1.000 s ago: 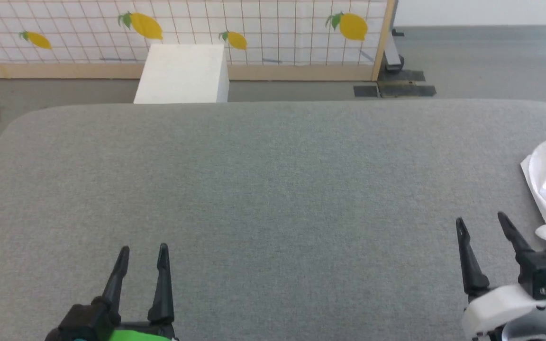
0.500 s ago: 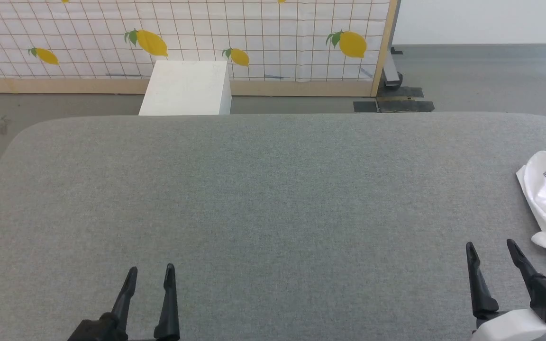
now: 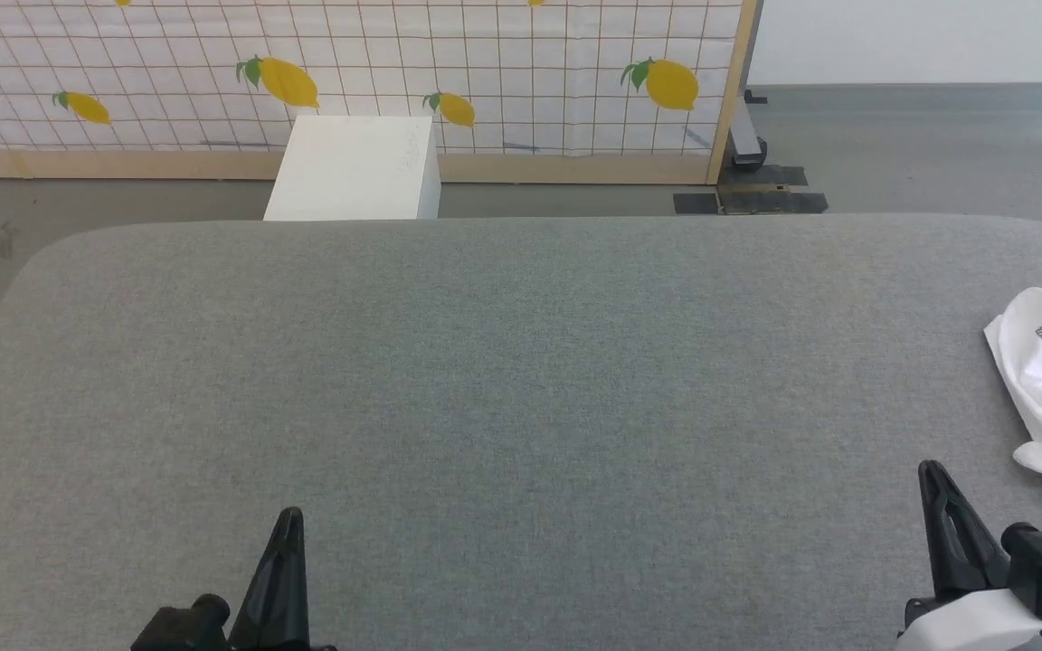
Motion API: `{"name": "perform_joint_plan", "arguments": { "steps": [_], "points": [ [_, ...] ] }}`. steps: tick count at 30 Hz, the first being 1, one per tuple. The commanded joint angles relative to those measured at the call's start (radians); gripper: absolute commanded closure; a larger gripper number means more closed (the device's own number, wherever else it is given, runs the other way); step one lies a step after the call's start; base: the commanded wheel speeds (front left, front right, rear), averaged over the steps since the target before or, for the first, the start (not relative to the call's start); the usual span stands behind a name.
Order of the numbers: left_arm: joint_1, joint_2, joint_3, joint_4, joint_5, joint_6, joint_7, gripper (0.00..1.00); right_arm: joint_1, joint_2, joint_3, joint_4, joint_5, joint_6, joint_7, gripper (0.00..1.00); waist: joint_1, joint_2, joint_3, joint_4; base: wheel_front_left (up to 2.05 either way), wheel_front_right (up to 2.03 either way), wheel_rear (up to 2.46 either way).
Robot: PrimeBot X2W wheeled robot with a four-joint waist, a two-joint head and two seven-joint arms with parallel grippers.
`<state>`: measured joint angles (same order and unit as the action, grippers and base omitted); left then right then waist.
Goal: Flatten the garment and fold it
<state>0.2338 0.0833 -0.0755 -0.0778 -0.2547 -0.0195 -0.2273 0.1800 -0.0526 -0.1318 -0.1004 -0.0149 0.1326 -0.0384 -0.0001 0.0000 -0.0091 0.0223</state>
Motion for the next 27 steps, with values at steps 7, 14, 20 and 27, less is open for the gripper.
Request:
{"name": "perform_joint_plan", "arguments": {
  "steps": [7, 14, 20, 27],
  "points": [
    [-0.028, -0.004, 0.008, 0.007, 0.030, 0.002, 0.018, 1.00, -0.022, 0.000, 0.012, 0.010, 0.002, 0.000, 0.003, 1.00, 0.0001, 0.0000, 0.001, -0.001, 0.00, 0.00, 0.00],
    [-0.041, -0.006, 0.013, 0.011, 0.044, 0.004, 0.031, 1.00, -0.032, 0.000, 0.019, 0.015, 0.003, 0.000, 0.006, 1.00, 0.0001, 0.0000, 0.001, -0.003, 0.00, 0.00, 0.00],
    [-0.052, -0.008, 0.016, 0.015, 0.056, 0.004, 0.043, 1.00, -0.040, 0.001, 0.026, 0.020, 0.003, 0.000, 0.008, 1.00, 0.0001, 0.0000, 0.002, -0.004, 0.00, 0.00, 0.00],
    [-0.065, -0.009, 0.021, 0.020, 0.071, 0.006, 0.056, 1.00, -0.050, 0.001, 0.033, 0.026, 0.004, -0.001, 0.010, 1.00, 0.0001, 0.0000, 0.002, -0.005, 0.00, 0.00, 0.00]
  ]
}}
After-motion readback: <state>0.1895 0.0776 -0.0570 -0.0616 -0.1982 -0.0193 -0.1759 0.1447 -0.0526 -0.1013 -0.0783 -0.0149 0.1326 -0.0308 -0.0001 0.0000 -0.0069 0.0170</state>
